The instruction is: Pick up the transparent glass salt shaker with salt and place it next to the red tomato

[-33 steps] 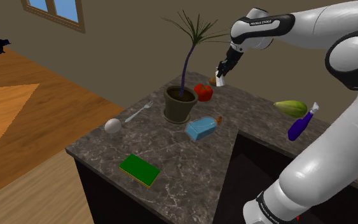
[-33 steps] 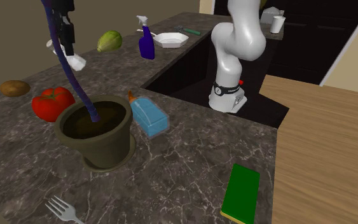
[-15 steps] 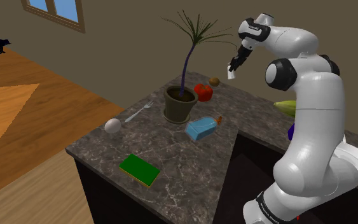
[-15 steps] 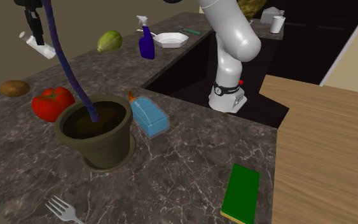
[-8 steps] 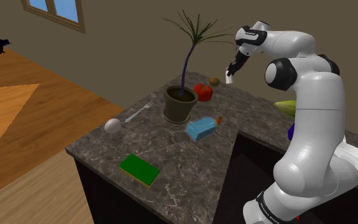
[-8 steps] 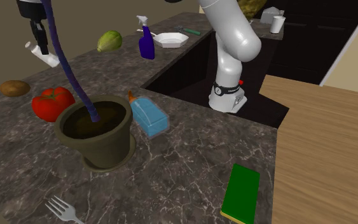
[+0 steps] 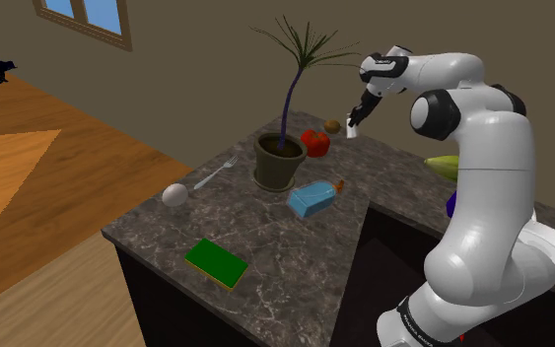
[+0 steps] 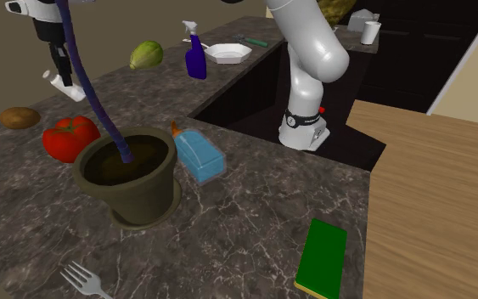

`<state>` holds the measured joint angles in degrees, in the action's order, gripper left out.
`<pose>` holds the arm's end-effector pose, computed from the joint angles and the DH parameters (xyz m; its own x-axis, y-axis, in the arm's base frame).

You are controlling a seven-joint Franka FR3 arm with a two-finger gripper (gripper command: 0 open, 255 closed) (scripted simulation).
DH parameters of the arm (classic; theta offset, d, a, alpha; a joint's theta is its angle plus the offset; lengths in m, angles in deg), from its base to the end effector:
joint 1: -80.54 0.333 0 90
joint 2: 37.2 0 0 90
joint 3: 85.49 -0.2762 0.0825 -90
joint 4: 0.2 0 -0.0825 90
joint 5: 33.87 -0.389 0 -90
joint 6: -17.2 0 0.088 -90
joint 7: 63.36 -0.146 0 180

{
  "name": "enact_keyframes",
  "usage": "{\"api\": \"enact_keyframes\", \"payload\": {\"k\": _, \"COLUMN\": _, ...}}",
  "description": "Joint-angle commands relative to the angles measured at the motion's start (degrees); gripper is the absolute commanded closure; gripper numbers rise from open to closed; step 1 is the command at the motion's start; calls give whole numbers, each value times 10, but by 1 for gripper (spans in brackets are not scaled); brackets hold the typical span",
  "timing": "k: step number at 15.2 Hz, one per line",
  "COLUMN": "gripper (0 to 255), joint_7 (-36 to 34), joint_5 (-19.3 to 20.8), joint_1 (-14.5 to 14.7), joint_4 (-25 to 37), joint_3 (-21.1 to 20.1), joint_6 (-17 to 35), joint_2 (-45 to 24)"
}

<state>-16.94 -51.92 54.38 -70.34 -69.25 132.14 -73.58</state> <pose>0.5906 -0.4405 0.3568 0.9766 0.0306 0.2130 0.0257 -0.9993 0.0253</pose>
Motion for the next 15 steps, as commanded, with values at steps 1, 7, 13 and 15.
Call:
{"api": "enact_keyframes", "payload": {"k": 1, "gripper": 255, "joint_7": 3, "joint_5": -2, "joint_1": 0, "joint_4": -11, "joint_3": -1, "joint_6": 14, "joint_2": -3}}
{"api": "enact_keyframes", "payload": {"k": 7, "gripper": 255, "joint_7": 12, "joint_5": -8, "joint_1": 2, "joint_4": -41, "joint_3": -4, "joint_6": 53, "joint_2": -13}}
{"api": "enact_keyframes", "payload": {"k": 13, "gripper": 255, "joint_7": 20, "joint_5": -15, "joint_1": 2, "joint_4": -64, "joint_3": -9, "joint_6": 89, "joint_2": -27}}
{"api": "enact_keyframes", "payload": {"k": 15, "gripper": 255, "joint_7": 22, "joint_5": -17, "joint_1": 2, "joint_4": -68, "joint_3": -10, "joint_6": 97, "joint_2": -30}}
